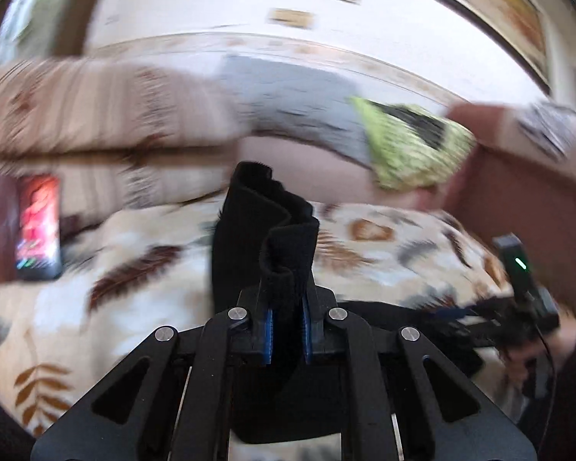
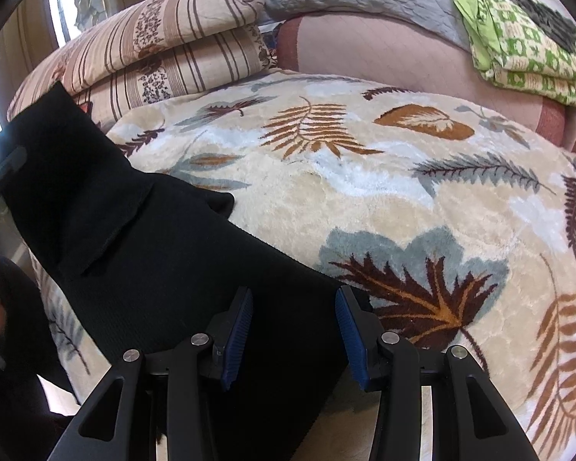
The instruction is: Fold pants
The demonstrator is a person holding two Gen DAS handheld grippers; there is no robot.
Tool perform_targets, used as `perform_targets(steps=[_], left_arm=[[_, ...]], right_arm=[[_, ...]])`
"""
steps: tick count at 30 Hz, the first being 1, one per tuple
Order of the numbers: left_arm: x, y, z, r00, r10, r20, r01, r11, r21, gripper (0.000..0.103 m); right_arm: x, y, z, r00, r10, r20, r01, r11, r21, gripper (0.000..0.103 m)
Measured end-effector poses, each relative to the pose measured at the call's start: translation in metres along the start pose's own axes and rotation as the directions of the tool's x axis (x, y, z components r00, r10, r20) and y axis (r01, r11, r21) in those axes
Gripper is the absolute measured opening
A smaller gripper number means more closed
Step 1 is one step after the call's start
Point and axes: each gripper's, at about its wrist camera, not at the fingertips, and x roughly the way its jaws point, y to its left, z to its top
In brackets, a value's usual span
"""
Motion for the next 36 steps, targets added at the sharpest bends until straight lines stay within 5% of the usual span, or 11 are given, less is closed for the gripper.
perform_targets(steps=[2, 6, 9, 15, 23, 27, 29, 32, 36], left_arm=[[0.009, -0.020, 0.002, 0.999, -0.037, -0.019, 0.037, 0.999, 0.015, 0.009], [0.034, -0.061, 0.008, 0.994, -0.069, -0.089, 0.073, 0.996, 0.045, 0.009], [0.048, -0.092, 0.011, 0.986, -0.095, -0.136, 0.105, 0.992, 0.073, 0.009], [0.069, -0.151, -0.015, 0.965, -0.105, -0.239, 0.140, 0.981, 0.134, 0.009], [0.094, -0.158, -0.045, 0.935, -0.111, -0.336, 0.151, 0.984, 0.095, 0.011], [0.090, -0.160, -0.049, 0.921, -0.185, -0.342, 0.217, 0.974, 0.058, 0.027], [0.085, -0.158, -0.052, 0.903, -0.263, -0.340, 0.282, 0.959, 0.009, 0.032], [0.080, -0.150, -0.055, 0.875, -0.342, -0.342, 0.347, 0.937, -0.049, 0.033], [0.081, -0.139, -0.054, 0.846, -0.408, -0.344, 0.380, 0.913, -0.149, 0.034]], right_arm=[[-0.005, -0.003, 0.002, 1.000, 0.024, 0.011, -0.024, 1.000, 0.019, 0.043], [-0.043, -0.024, 0.002, 0.983, 0.064, 0.174, -0.089, 0.986, 0.141, 0.043], [-0.070, -0.051, -0.004, 0.966, -0.025, 0.256, -0.051, 0.957, 0.287, 0.043], [-0.074, -0.085, -0.016, 0.967, -0.137, 0.215, 0.020, 0.882, 0.471, 0.043], [-0.074, -0.087, -0.013, 0.967, -0.150, 0.205, 0.047, 0.899, 0.435, 0.043], [-0.076, -0.089, -0.016, 0.967, -0.142, 0.213, 0.036, 0.899, 0.436, 0.043], [-0.078, -0.086, -0.015, 0.964, -0.108, 0.243, -0.004, 0.907, 0.420, 0.043], [-0.079, -0.070, -0.007, 0.948, 0.046, 0.315, -0.154, 0.932, 0.328, 0.043], [-0.070, -0.023, 0.015, 0.911, 0.269, 0.314, -0.305, 0.950, 0.071, 0.043]])
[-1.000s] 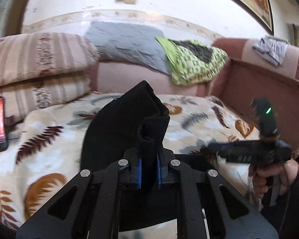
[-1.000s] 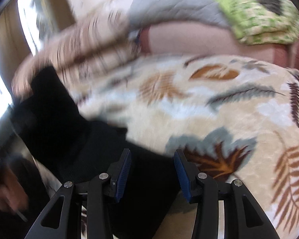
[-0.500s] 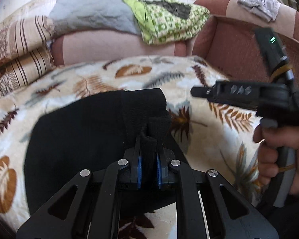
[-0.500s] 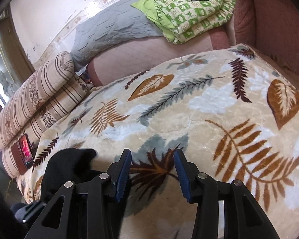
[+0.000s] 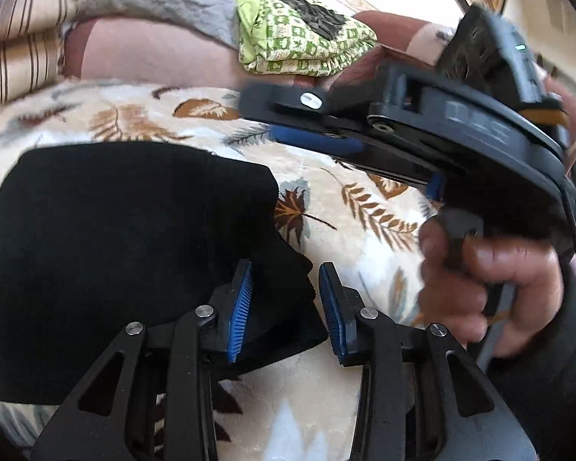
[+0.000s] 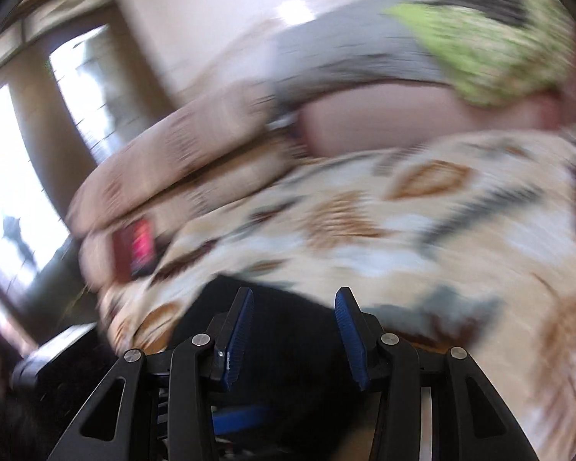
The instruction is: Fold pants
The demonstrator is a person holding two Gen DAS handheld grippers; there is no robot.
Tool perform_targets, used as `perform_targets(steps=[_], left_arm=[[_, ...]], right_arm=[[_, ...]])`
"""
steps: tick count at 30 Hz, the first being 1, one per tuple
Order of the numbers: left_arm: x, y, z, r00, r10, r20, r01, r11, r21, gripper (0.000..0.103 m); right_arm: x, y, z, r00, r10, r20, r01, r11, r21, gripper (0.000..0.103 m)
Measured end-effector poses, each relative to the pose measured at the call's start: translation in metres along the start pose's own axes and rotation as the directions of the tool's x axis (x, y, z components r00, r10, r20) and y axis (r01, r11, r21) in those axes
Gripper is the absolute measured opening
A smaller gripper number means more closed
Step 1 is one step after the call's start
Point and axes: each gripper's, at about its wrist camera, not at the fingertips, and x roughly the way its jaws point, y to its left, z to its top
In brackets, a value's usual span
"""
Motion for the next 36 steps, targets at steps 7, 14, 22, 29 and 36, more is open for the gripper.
perform_targets(steps=[7, 14, 22, 29, 36], left_arm=[[-0.028, 0.016, 0.001, 0.990, -0.137, -0.042, 0.130, 0.981, -0.143, 0.034], [-0.102, 0.073, -0.004, 0.992, 0.065, 0.104, -0.036, 0.964, -0.264, 0.035], [-0.068, 0.108, -0.011, 0.998, 0.044, 0.048, -0.023, 0.926, -0.376, 0.034], [-0.070, 0.108, -0.014, 0.999, 0.038, 0.038, -0.022, 0.934, -0.358, 0.034], [-0.071, 0.104, 0.043, 0.996, 0.093, 0.010, -0.088, 0.972, -0.217, 0.035]], right_arm=[[0.069, -0.006, -0.027, 0.951, -0.022, -0.307, 0.009, 0.999, -0.043, 0.043], [0.061, 0.008, -0.035, 0.948, -0.129, -0.292, 0.083, 0.983, -0.162, 0.043], [0.042, 0.010, -0.040, 0.944, -0.202, -0.262, 0.149, 0.967, -0.209, 0.044], [0.037, 0.038, -0.059, 0.934, -0.194, -0.301, 0.107, 0.954, -0.281, 0.045], [0.027, 0.033, -0.057, 0.946, -0.166, -0.280, 0.107, 0.971, -0.215, 0.045]])
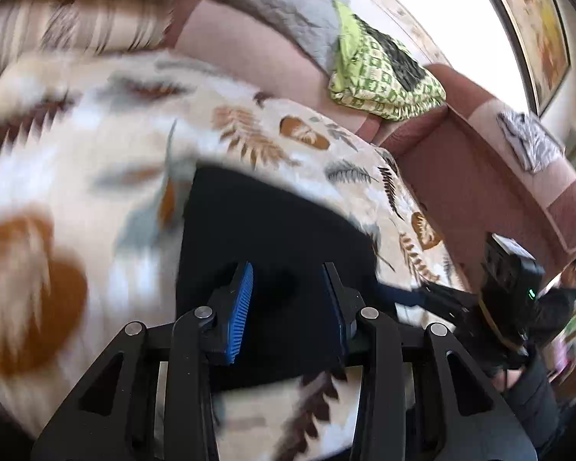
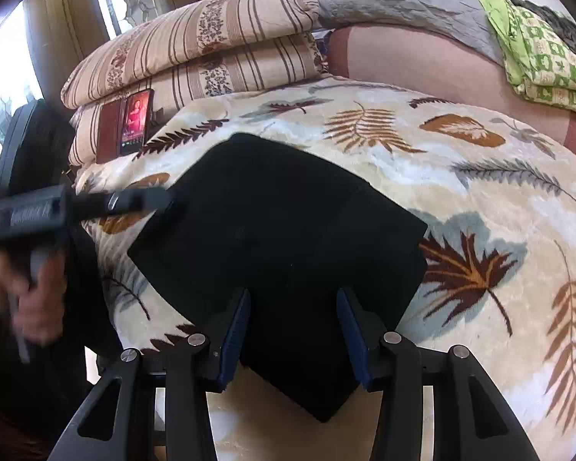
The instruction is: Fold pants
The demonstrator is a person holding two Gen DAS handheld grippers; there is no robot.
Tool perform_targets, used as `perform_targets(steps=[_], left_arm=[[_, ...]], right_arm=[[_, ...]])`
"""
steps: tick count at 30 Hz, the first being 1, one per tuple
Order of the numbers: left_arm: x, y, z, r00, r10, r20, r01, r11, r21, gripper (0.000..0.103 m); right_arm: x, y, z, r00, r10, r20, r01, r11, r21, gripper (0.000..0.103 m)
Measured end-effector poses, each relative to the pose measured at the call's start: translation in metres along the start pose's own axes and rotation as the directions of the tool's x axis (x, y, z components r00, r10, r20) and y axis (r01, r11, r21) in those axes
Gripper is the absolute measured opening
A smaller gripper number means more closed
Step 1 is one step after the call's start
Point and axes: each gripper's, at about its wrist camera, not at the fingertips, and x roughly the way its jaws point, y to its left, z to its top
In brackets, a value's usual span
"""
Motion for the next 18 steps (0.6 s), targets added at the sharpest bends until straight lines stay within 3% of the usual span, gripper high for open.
perform_targets(steps=[3, 6, 8, 10, 13, 18], left_arm=[[0.017, 0.006, 0.040, 1.000, 0.015, -0.016, -0.015, 0.999, 0.032, 0.035], [0.049, 0.024, 0.056, 0.996, -0.024, -0.086, 0.023, 1.000, -0.010, 0.035], [0.072, 0.040, 0.045, 0.990, -0.003, -0.138, -0.004, 0.999, -0.052, 0.035], [0.079, 0.048, 0.036, 0.992, -0.014, -0.126, 0.002, 0.996, -0.091, 0.034], [0.079, 0.042, 0.036, 0.992, 0.009, -0.127, -0.016, 0.998, -0.058, 0.034], [0.066, 0.042, 0.036, 0.997, -0.023, -0.077, 0.017, 0.997, -0.075, 0.034]], right_arm=[[-0.015, -0.006, 0.012, 0.993, -0.014, 0.115, 0.012, 1.000, 0.018, 0.045], [-0.026, -0.020, 0.032, 0.968, -0.042, 0.246, 0.027, 0.998, 0.062, 0.045], [-0.011, -0.028, 0.038, 0.976, -0.030, 0.216, 0.016, 0.998, 0.064, 0.045], [0.039, -0.041, 0.029, 1.000, -0.028, -0.006, 0.028, 0.995, 0.094, 0.045], [0.038, -0.047, 0.029, 1.000, -0.015, 0.027, 0.011, 0.991, 0.136, 0.045], [0.034, -0.042, 0.029, 0.997, -0.047, 0.056, 0.040, 0.993, 0.111, 0.045]])
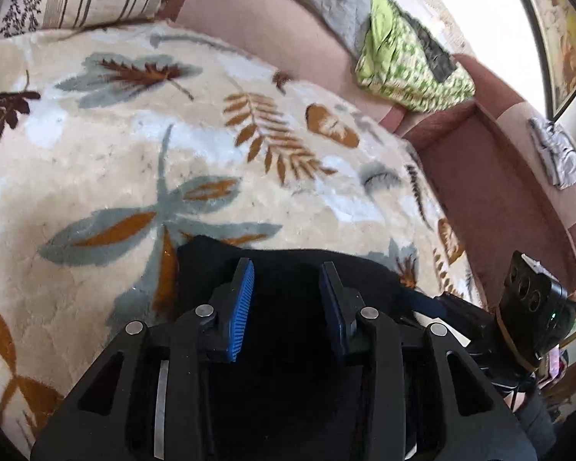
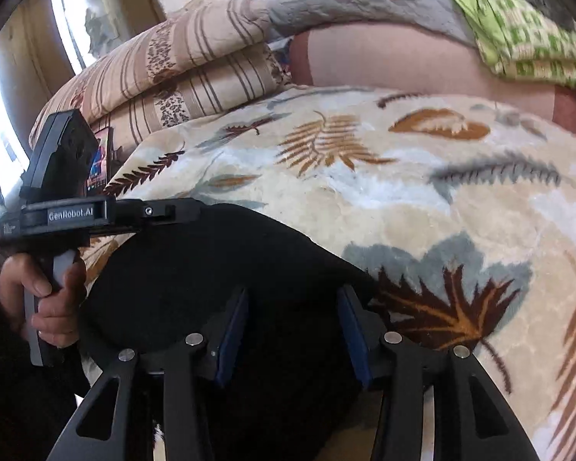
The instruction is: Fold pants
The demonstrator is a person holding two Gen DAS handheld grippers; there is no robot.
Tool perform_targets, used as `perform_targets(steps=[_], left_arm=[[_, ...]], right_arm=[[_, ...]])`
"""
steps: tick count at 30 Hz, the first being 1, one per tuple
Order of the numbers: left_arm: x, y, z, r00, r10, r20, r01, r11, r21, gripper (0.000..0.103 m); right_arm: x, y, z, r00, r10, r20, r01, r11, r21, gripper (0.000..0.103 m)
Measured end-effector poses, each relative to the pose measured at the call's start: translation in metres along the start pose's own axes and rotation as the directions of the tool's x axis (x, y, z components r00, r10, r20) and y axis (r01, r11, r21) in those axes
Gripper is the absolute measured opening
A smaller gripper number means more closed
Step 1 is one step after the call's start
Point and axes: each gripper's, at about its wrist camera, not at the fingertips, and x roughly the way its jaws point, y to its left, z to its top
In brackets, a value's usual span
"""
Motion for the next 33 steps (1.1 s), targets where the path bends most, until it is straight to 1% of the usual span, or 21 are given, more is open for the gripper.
perform_targets(steps=[2, 3, 6, 8, 10, 11, 13, 16, 17, 18, 19, 20, 21, 23, 24, 25, 27, 29, 30, 32, 33], left_arm=[[-0.021, -0.006, -0.002, 0.998, -0.022, 0.061, 0.021, 1.000, 0.007, 0.035], [-0.036, -0.011, -0.006, 0.994, -0.049, 0.095, 0.047, 0.999, 0.019, 0.035], [-0.061, -0.028, -0.024, 0.986, -0.106, 0.131, 0.096, 0.992, 0.085, 0.035], [-0.055, -0.033, -0.043, 0.994, -0.065, 0.083, 0.056, 0.993, 0.107, 0.036], [-0.028, -0.027, -0.059, 1.000, 0.007, -0.025, -0.005, 0.996, 0.088, 0.036], [-0.024, -0.029, -0.062, 0.999, 0.036, 0.000, -0.036, 0.993, 0.113, 0.036], [-0.023, -0.037, -0.059, 0.999, 0.049, 0.005, -0.049, 0.986, 0.157, 0.040], [-0.037, -0.027, -0.053, 0.999, -0.008, 0.036, 0.004, 0.996, 0.093, 0.041], [-0.048, -0.021, -0.049, 0.997, -0.005, 0.080, 0.000, 0.998, 0.061, 0.041], [-0.057, -0.014, -0.046, 0.992, 0.008, 0.123, -0.012, 1.000, 0.028, 0.046], [-0.065, -0.004, -0.044, 0.987, 0.029, 0.156, -0.027, 0.999, -0.018, 0.064], [-0.068, 0.004, -0.042, 0.985, 0.043, 0.166, -0.035, 0.998, -0.055, 0.069], [-0.067, 0.017, -0.041, 0.986, 0.056, 0.157, -0.038, 0.992, -0.118, 0.071], [-0.055, 0.035, -0.041, 0.995, 0.023, 0.096, -0.002, 0.977, -0.213, 0.071], [-0.048, 0.040, -0.042, 0.998, 0.002, 0.062, 0.014, 0.969, -0.249, 0.071], [-0.042, 0.043, -0.044, 0.999, -0.012, 0.034, 0.021, 0.963, -0.267, 0.071], [-0.040, 0.033, -0.043, 0.999, -0.002, 0.037, 0.010, 0.975, -0.221, 0.071], [-0.035, 0.029, -0.045, 0.999, -0.046, 0.011, 0.048, 0.975, -0.215, 0.071], [-0.033, 0.025, -0.046, 0.999, -0.046, 0.006, 0.046, 0.979, -0.199, 0.071], [-0.032, 0.021, -0.047, 0.998, -0.056, 0.003, 0.056, 0.981, -0.185, 0.071], [-0.032, 0.021, -0.048, 0.998, -0.061, 0.000, 0.059, 0.981, -0.186, 0.071]], right_arm=[[-0.015, 0.005, -0.003, 0.999, -0.011, 0.033, 0.011, 1.000, 0.001, 0.045], [-0.030, 0.011, -0.005, 0.997, -0.001, 0.082, 0.002, 1.000, -0.014, 0.045], [-0.066, 0.036, -0.019, 0.984, 0.045, 0.174, -0.029, 0.995, -0.093, 0.045], [-0.064, 0.047, -0.031, 0.991, 0.032, 0.131, -0.019, 0.995, -0.099, 0.045], [-0.037, 0.047, -0.051, 0.999, -0.028, -0.021, 0.027, 0.998, -0.057, 0.046], [-0.039, 0.049, -0.055, 0.999, -0.038, 0.022, 0.039, 0.998, -0.056, 0.046], [-0.042, 0.052, -0.052, 0.999, -0.049, 0.020, 0.050, 0.997, -0.063, 0.046], [-0.060, 0.039, -0.049, 0.997, -0.002, 0.080, -0.002, 0.999, 0.044, 0.046], [-0.065, 0.035, -0.048, 0.994, -0.004, 0.112, -0.005, 0.997, 0.077, 0.046], [-0.077, 0.027, -0.048, 0.986, -0.012, 0.169, -0.010, 0.991, 0.130, 0.053], [-0.084, 0.020, -0.051, 0.978, -0.024, 0.207, -0.014, 0.983, 0.183, 0.059], [-0.089, 0.009, -0.054, 0.972, -0.036, 0.233, -0.024, 0.967, 0.252, 0.073], [-0.089, -0.008, -0.060, 0.969, -0.030, 0.244, -0.061, 0.931, 0.359, 0.076], [-0.078, -0.028, -0.067, 0.972, 0.032, 0.232, -0.144, 0.863, 0.485, 0.076], [-0.069, -0.039, -0.071, 0.971, 0.083, 0.226, -0.198, 0.810, 0.552, 0.076], [-0.063, -0.044, -0.071, 0.968, 0.108, 0.227, -0.224, 0.783, 0.581, 0.076], [-0.052, -0.049, -0.072, 0.963, 0.154, 0.223, -0.260, 0.748, 0.611, 0.076], [-0.047, -0.041, -0.068, 0.962, 0.172, 0.211, -0.265, 0.765, 0.587, 0.076], [-0.042, -0.036, -0.064, 0.961, 0.194, 0.195, -0.272, 0.779, 0.565, 0.076], [-0.037, -0.025, -0.061, 0.972, 0.181, 0.147, -0.232, 0.825, 0.515, 0.075], [-0.036, -0.021, -0.060, 0.978, 0.160, 0.131, -0.205, 0.847, 0.491, 0.066]])
